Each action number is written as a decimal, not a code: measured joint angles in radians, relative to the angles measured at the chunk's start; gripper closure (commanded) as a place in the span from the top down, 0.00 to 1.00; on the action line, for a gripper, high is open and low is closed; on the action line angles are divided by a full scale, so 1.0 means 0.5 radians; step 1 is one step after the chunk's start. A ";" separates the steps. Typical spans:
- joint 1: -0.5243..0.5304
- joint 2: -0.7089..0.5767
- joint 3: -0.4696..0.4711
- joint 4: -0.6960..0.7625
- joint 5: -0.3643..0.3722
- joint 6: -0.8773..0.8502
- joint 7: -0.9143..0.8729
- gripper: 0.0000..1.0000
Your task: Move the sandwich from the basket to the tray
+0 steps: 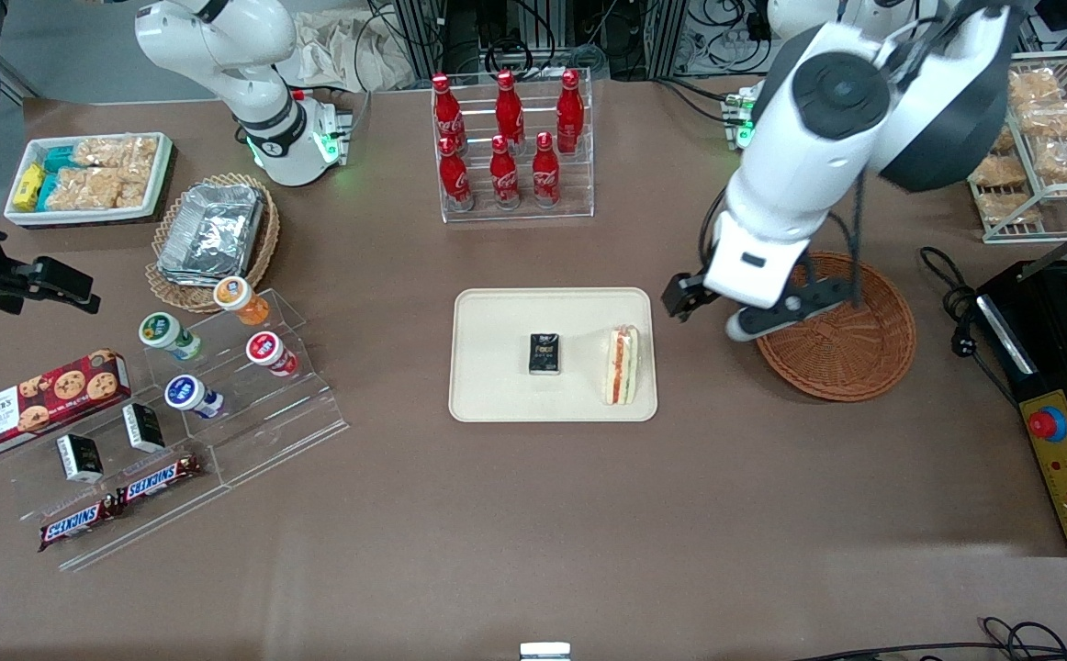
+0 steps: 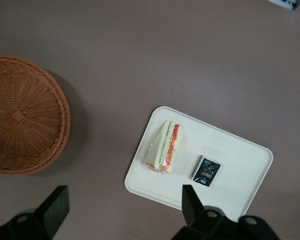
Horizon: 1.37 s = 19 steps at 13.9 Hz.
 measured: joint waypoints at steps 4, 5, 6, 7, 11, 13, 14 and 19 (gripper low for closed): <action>-0.001 -0.224 0.185 0.002 -0.084 -0.226 0.163 1.00; -0.001 -0.273 0.239 0.002 -0.097 -0.282 0.262 1.00; -0.001 -0.318 0.300 0.002 -0.103 -0.334 0.379 1.00; -0.001 -0.357 0.367 0.002 -0.105 -0.385 0.506 1.00; 0.000 -0.472 0.671 -0.062 -0.111 -0.470 1.112 1.00; 0.001 -0.527 0.795 -0.138 -0.113 -0.457 1.347 1.00; 0.002 -0.553 0.841 -0.183 -0.113 -0.424 1.424 1.00; -0.001 -0.605 0.878 -0.288 -0.046 -0.305 1.500 1.00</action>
